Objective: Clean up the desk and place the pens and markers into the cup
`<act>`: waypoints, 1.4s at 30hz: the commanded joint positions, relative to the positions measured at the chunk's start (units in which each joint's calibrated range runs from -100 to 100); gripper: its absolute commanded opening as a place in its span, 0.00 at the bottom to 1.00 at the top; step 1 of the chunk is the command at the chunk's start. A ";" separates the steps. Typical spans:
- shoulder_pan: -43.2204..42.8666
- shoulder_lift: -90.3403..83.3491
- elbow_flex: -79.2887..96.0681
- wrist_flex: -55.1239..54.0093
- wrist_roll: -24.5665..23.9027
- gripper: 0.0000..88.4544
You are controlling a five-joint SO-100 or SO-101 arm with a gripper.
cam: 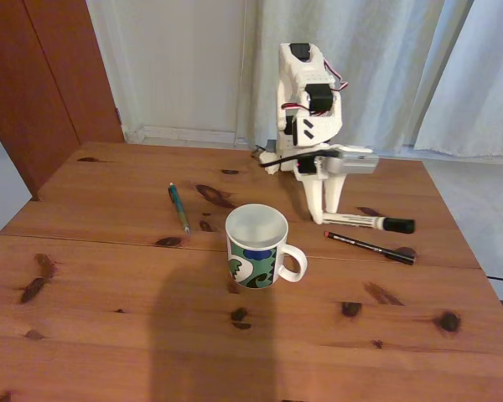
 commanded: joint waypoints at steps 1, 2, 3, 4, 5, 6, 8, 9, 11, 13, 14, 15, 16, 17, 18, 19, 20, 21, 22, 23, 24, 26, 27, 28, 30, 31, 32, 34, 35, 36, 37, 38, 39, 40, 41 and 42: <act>1.67 -4.77 -1.31 -1.72 -1.53 0.01; 1.99 -5.18 -1.31 -1.72 -1.59 0.01; 2.15 -5.35 -1.31 -1.72 -1.59 0.01; 2.39 -5.51 -1.31 -1.72 -1.59 0.01; 2.55 -5.51 -1.31 -1.72 -1.32 0.01; 2.55 -5.60 -1.31 -1.72 -1.27 0.01; 2.55 -5.68 -1.31 -1.90 -1.32 0.01; 2.55 -5.68 -1.31 -2.93 -1.53 0.01; 2.79 -5.76 -0.86 -5.68 -1.64 0.01; 3.84 -5.76 -0.41 -8.69 -1.64 0.01; 4.16 -5.76 -0.41 -9.72 -1.64 0.01; 4.48 -5.76 -0.41 -10.58 -1.69 0.01; 5.04 -5.76 -0.41 -11.44 -2.11 0.01; 5.53 -5.76 -0.41 -12.22 -2.69 0.01; 6.01 -5.76 -0.41 -13.08 -3.21 0.01; 6.41 -5.76 -0.41 -13.94 -3.58 0.01; 6.89 -5.68 -0.41 -14.80 -3.84 0.01; 7.37 -5.68 -0.41 -15.66 -4.10 0.01; 7.86 -5.68 -0.41 -16.35 -4.47 0.01; 8.34 -5.60 -0.41 -16.95 -4.83 0.01; 8.90 -5.60 -0.41 -17.55 -5.10 0.01; 10.03 -5.60 -0.41 -18.50 -5.67 0.01; 10.59 -5.51 -0.41 -18.93 -5.93 0.01; 11.15 -5.35 -0.41 -19.36 -6.09 0.01; 12.20 -5.02 -0.41 -19.96 -6.51 0.01; 12.60 -4.94 -0.41 -19.96 -6.72 0.01; 13.00 -4.94 -0.41 -19.96 -6.72 0.01; 13.73 -4.77 -0.41 -19.96 -6.77 0.01; 14.13 -4.77 -0.32 -19.96 -6.77 0.01; 14.53 -4.69 0.04 -19.96 -6.77 0.01; 15.01 -4.60 0.85 -20.13 -6.77 0.01; 15.42 -4.44 1.75 -21.08 -6.93 0.01; 15.66 -4.27 2.74 -22.37 -7.19 0.01; 15.74 -4.02 4.01 -23.83 -7.19 0.01; 15.82 -3.78 5.36 -25.47 -7.24 0.01; 15.90 -3.53 6.71 -27.10 -7.24 0.01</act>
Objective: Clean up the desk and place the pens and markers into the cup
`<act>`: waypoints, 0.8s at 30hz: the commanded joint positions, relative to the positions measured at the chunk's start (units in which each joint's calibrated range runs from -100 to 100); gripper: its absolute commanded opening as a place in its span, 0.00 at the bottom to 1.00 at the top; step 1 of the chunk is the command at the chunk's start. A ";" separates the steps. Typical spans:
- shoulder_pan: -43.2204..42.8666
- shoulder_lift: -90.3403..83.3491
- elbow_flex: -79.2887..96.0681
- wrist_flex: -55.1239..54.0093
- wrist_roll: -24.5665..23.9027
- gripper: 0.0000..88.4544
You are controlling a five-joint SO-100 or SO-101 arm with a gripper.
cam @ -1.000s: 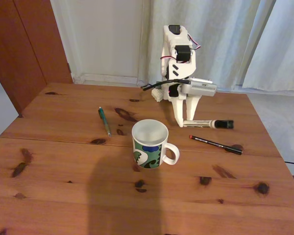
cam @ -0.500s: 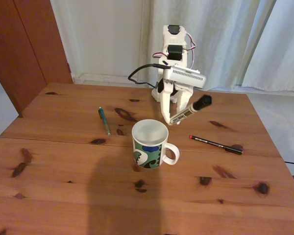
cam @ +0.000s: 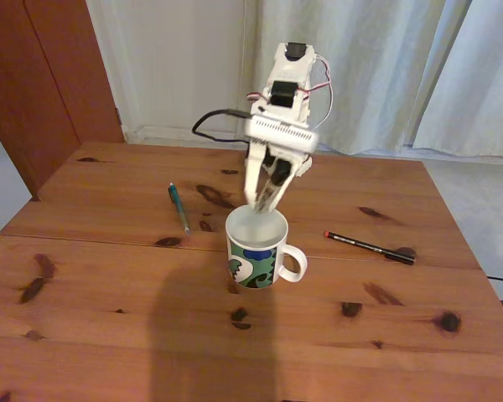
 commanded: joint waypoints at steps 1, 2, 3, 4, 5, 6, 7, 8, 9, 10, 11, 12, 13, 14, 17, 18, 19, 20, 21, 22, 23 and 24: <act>0.91 -0.74 2.63 -6.25 -0.16 0.01; 1.15 -0.57 3.80 -7.89 -0.11 0.01; 1.23 -0.49 4.79 -9.26 -0.05 0.01; 1.31 -0.49 5.69 -10.38 0.05 0.01; 1.31 -0.49 6.33 -11.24 0.05 0.01; 1.31 -0.49 6.78 -11.84 0.10 0.01; 1.31 -0.49 7.14 -12.10 0.10 0.01; 1.31 -0.49 7.14 -12.01 0.10 0.01; 1.31 -0.49 7.14 -12.01 -0.05 0.01; 1.31 -0.57 7.05 -12.01 -0.11 0.01; 1.31 -0.57 7.05 -12.01 -0.21 0.01; 1.31 -0.57 7.05 -12.01 -0.37 0.01; 1.23 -0.65 7.05 -12.01 -0.94 0.01; 1.23 -0.65 7.14 -12.01 -1.62 0.01; 1.23 -0.74 7.14 -12.01 -2.51 0.01; 1.23 -0.74 7.14 -12.01 -2.46 0.01; 1.23 -0.65 7.14 -12.01 -2.51 0.01; 1.23 -0.57 7.14 -12.01 -2.51 0.01; 1.23 -0.57 7.14 -12.01 -2.51 0.01; 1.31 -0.49 7.14 -12.01 -2.51 0.01; 1.31 -0.49 7.23 -11.76 -2.57 0.01; 1.31 -0.49 7.23 -11.67 -2.62 0.01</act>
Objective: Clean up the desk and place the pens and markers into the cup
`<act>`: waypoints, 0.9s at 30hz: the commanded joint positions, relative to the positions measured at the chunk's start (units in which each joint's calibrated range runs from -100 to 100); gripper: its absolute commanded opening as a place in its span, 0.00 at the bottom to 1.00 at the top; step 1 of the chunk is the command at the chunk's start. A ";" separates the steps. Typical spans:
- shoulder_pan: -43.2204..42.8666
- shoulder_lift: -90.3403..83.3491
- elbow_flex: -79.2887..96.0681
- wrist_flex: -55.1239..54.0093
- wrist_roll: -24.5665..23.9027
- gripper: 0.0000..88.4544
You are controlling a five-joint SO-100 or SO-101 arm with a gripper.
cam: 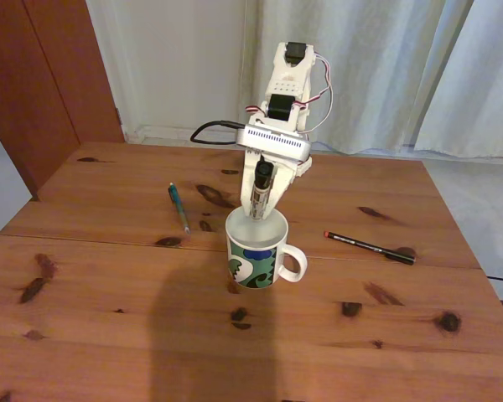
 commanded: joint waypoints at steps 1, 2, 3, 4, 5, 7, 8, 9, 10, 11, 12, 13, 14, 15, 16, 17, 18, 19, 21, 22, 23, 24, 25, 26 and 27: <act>0.21 -0.57 -0.42 -1.22 -0.38 0.01; 0.21 -0.57 -0.42 -0.96 -0.59 0.01; 0.21 -0.57 -0.33 -0.96 -1.11 0.01; 0.21 -0.66 0.40 -1.22 -1.79 0.01; 0.21 -0.99 1.39 -1.56 -2.52 0.01; 0.05 -1.15 3.01 -1.56 -3.78 0.01; -0.11 -1.15 3.73 -1.56 -4.04 0.01; -0.11 -1.23 4.27 -1.56 -4.04 0.01; -0.19 -1.23 4.63 -1.56 -4.04 0.01; -0.27 -1.23 4.81 -1.56 -4.04 0.01; -0.27 -1.23 4.90 -1.56 -4.04 0.01; -0.27 -1.23 4.90 -1.56 -4.04 0.01; -0.27 -1.23 4.90 -1.56 -4.04 0.01; -0.27 -1.23 4.81 -1.56 -4.04 0.01; -0.27 -1.23 4.72 -1.56 -4.04 0.01; -0.19 -1.23 4.63 -1.56 -4.04 0.01; -0.11 -1.23 4.45 -1.56 -4.04 0.01; -0.03 -1.23 4.36 -1.56 -4.04 0.01; 0.05 -1.23 4.18 -1.56 -4.04 0.02; 0.05 -1.23 4.18 -1.56 -4.04 0.02; 0.05 -1.23 4.27 -1.56 -4.04 0.02; 0.05 -1.23 4.45 -1.56 -4.04 0.02; -0.03 -1.23 4.63 -1.56 -4.04 0.02; -0.03 -1.23 4.72 -1.56 -3.99 0.02; -0.03 -1.23 4.81 -1.56 -3.99 0.02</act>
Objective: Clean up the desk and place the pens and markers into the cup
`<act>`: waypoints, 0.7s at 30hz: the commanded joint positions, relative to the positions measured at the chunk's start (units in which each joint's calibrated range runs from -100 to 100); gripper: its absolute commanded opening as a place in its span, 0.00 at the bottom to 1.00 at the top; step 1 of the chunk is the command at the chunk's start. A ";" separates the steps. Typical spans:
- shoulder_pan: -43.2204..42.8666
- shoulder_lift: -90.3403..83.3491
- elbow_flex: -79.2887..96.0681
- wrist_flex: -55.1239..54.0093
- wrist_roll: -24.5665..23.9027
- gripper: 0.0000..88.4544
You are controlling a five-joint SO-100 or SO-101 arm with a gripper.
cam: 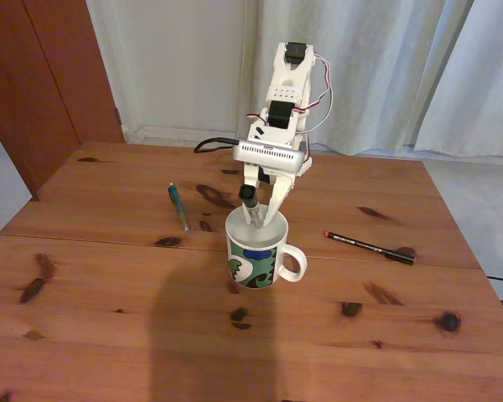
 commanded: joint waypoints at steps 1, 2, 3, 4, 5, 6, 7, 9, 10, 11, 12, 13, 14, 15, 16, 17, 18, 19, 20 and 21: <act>-0.18 -1.15 -0.53 -1.56 -0.18 0.02; -0.18 -1.15 -0.53 -1.56 -0.18 0.02; -0.18 -1.15 -0.53 -1.56 -0.23 0.02; -0.18 -1.15 -0.53 -1.56 -0.13 0.03; -0.18 -1.15 -0.53 -1.56 -0.07 0.05; -0.18 -1.15 -0.53 -1.56 0.03 0.08; -0.18 -1.15 -0.71 -1.56 0.08 0.12; -0.26 -1.15 -0.98 -1.56 0.08 0.17; -0.26 -1.15 -1.07 -1.56 0.08 0.18; -0.34 -1.15 -1.07 -1.56 0.03 0.19; -0.34 -1.15 -1.16 -1.56 0.03 0.19; -0.34 -1.15 -1.16 -1.56 0.08 0.19; -0.34 -1.15 -1.16 -1.56 0.08 0.19; -0.34 -1.15 -1.16 -1.56 0.08 0.19; -0.34 -1.15 -1.25 -1.56 0.14 0.19; -0.42 -1.15 -1.25 -1.56 0.14 0.19; -0.42 -1.15 -1.34 -1.56 0.14 0.19; -0.42 -1.15 -1.34 -1.48 0.14 0.19; -0.42 -1.15 -1.34 -1.39 0.14 0.19; -0.42 -1.15 -1.43 -1.30 0.14 0.18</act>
